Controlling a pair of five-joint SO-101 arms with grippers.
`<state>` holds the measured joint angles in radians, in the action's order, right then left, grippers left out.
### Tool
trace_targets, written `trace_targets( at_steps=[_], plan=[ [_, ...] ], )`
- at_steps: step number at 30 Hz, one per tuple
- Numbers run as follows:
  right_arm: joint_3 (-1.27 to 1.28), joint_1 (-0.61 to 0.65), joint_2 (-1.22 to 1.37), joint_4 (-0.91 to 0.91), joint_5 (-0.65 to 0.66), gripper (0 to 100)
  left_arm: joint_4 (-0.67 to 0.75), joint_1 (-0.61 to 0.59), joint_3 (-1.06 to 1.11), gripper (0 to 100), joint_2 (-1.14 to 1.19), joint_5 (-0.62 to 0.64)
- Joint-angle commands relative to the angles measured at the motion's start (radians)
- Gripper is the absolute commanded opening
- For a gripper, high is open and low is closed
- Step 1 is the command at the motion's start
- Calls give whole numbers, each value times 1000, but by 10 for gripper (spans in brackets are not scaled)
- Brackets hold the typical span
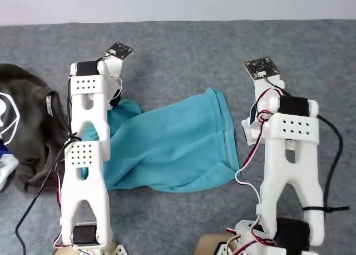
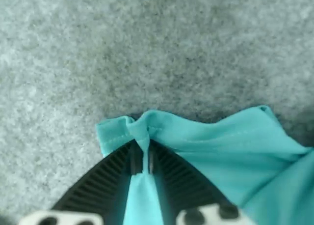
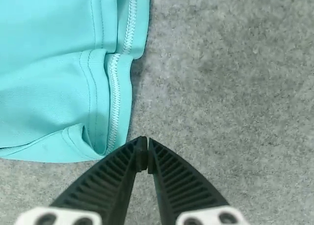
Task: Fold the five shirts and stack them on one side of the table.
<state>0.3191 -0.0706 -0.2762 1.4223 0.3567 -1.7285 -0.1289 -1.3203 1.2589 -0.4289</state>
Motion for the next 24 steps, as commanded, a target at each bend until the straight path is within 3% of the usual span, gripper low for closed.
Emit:
trace_targets(
  at_steps=[1, 6, 14, 24],
  plan=[
    [-55, -2, -16, -5, 5, 9, -29, -8, -24, 3, -106, 15],
    [-101, -1, -4, -59, 2, 9, -29, -23, 62, 3, -305, 95],
    [-230, 61, 136, -120, -51, 9, -25, -18, 516, 3, -623, 94],
    [-537, 173, 481, -120, -54, 9, -25, -60, 754, 3, -697, 95]
  ],
)
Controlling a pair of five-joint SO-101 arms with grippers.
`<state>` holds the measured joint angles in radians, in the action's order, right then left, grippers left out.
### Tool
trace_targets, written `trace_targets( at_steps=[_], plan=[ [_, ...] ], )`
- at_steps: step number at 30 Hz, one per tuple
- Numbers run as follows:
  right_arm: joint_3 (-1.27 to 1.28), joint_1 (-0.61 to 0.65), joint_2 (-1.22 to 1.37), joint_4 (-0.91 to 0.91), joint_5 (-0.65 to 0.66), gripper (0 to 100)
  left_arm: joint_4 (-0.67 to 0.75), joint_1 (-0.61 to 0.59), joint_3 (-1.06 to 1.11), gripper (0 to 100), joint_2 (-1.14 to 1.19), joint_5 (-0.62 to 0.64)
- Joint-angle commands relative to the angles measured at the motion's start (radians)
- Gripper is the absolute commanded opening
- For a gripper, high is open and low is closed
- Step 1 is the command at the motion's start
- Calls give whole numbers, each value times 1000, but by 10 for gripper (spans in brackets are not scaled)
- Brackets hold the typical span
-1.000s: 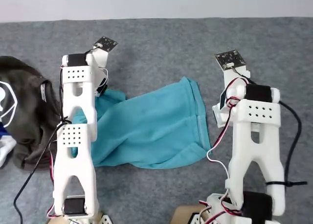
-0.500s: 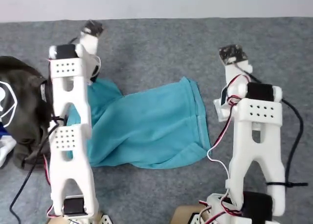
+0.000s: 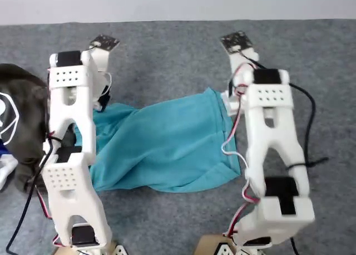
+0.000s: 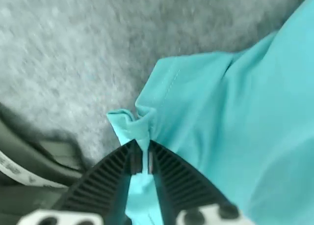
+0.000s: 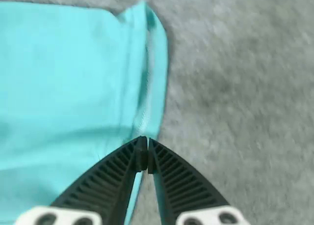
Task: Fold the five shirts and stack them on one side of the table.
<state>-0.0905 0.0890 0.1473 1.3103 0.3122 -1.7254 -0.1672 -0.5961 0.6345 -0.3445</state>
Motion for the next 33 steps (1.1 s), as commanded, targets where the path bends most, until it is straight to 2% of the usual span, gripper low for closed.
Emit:
trace_targets(
  at_steps=[1, 4, 9, 11, 22, 24, 27, 33],
  plan=[
    [-164, 13, 93, -8, -9, 9, -28, -28, 45, 3, -72, 11],
    [-275, 13, 194, -7, -9, 24, -28, -29, 65, 3, -69, 11],
    [-419, 19, 349, 7, -25, 206, -2, -26, 67, 4, -63, 9],
    [-466, 31, 406, 7, -55, 226, 9, -25, 67, 4, -63, 9],
    [-706, 104, 720, 8, -64, 221, 23, -25, 67, 4, -61, 11],
    [-747, 102, 760, 44, -61, 170, 21, -25, 67, 4, -61, 11],
    [-824, 99, 786, 139, -58, 20, 20, -25, 67, 4, -61, 11],
    [-901, 62, 785, 328, -31, 10, 18, -25, 67, 5, -61, 11]
  ],
)
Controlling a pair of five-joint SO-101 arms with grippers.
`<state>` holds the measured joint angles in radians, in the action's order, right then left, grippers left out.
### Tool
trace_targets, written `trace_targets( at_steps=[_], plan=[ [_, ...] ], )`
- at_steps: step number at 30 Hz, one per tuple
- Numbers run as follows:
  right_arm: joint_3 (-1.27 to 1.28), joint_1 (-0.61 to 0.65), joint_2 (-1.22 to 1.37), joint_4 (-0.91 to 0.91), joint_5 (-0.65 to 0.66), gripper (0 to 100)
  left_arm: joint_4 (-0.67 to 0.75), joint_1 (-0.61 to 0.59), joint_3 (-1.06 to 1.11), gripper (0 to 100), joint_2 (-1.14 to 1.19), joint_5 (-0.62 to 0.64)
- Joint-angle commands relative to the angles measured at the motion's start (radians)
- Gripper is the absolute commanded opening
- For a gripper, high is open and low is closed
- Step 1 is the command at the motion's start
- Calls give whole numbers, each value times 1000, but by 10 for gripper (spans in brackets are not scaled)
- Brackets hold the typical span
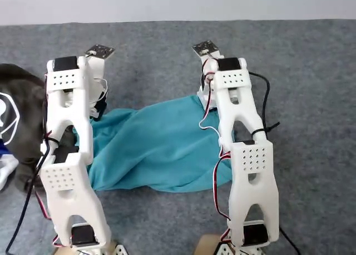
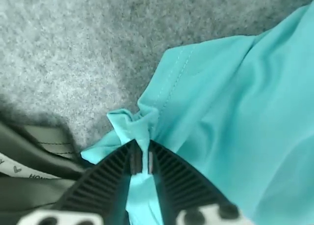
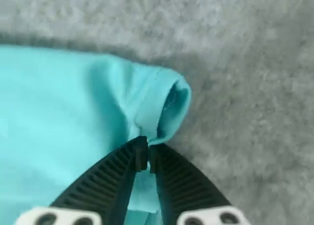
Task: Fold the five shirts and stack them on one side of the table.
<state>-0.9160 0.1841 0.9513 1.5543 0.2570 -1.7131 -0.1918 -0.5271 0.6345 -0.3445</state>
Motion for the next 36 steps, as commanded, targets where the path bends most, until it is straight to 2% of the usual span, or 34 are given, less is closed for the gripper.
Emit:
trace_targets(
  at_steps=[1, 6, 16, 18, 24, 26, 36],
  plan=[
    [-86, -45, -18, 111, 48, 9, 5, 0, -2, 5, -61, 11],
    [-110, -116, -13, 200, 91, 9, 3, 0, -2, 5, -64, 11],
    [-107, -223, -18, 236, 129, 9, -18, 12, -2, 5, -71, 12],
    [-112, -217, -24, 236, 144, 26, -17, 20, -2, 5, -71, 12],
    [-112, -159, -61, 228, 141, 233, -17, 37, -2, 5, -69, 12],
    [-112, -134, -76, 213, 141, 270, -17, 38, -2, 5, -69, 12],
    [-106, -64, -79, -31, 112, 277, -17, 40, -2, 5, -71, 12]
  ],
)
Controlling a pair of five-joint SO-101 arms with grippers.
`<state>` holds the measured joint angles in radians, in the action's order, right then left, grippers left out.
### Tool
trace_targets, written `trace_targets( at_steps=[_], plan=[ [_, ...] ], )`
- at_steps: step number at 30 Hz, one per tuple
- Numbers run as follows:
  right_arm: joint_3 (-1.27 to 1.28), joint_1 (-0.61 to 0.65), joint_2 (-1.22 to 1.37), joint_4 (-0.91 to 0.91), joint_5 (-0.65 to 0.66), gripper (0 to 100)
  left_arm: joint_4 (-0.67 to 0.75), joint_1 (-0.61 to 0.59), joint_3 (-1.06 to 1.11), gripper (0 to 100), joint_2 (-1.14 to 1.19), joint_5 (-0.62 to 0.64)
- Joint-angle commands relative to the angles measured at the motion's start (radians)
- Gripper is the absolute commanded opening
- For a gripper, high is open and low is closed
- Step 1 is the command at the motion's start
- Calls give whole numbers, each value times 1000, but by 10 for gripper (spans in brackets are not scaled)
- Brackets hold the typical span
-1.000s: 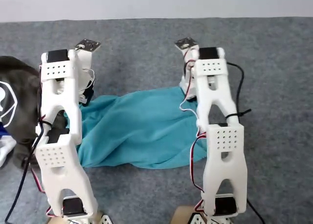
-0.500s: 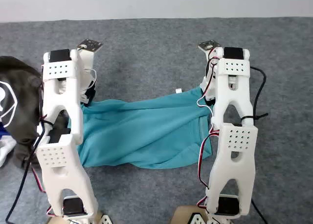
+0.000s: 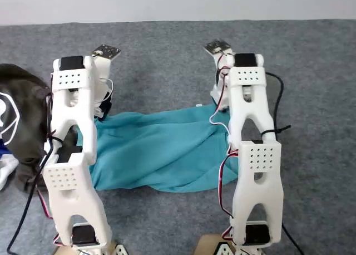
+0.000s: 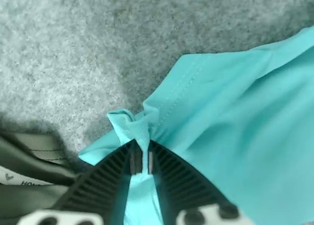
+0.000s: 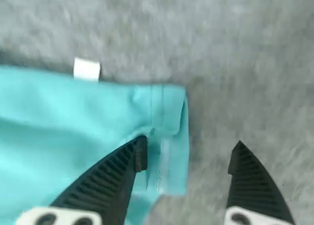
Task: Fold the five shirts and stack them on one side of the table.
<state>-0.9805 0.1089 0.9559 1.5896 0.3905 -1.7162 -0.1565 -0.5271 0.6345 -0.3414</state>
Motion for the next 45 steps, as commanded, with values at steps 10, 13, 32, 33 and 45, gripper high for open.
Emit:
trace_targets(
  at_steps=[10, 13, 32, 33, 45],
  plan=[
    [-80, 30, -110, 16, -46, 277, -9, 5, -2, 5, -64, 9],
    [-81, 44, -82, -13, -46, 277, -8, 5, -2, 5, -63, 9],
    [-84, 68, 128, -68, -91, 234, -6, 5, -4, 5, -61, 8],
    [-84, 68, 128, -62, -89, 195, -6, 5, -4, 5, -61, 8],
    [-236, 35, 125, 50, -72, 9, -6, 5, -2, 5, -61, 8]
  ],
)
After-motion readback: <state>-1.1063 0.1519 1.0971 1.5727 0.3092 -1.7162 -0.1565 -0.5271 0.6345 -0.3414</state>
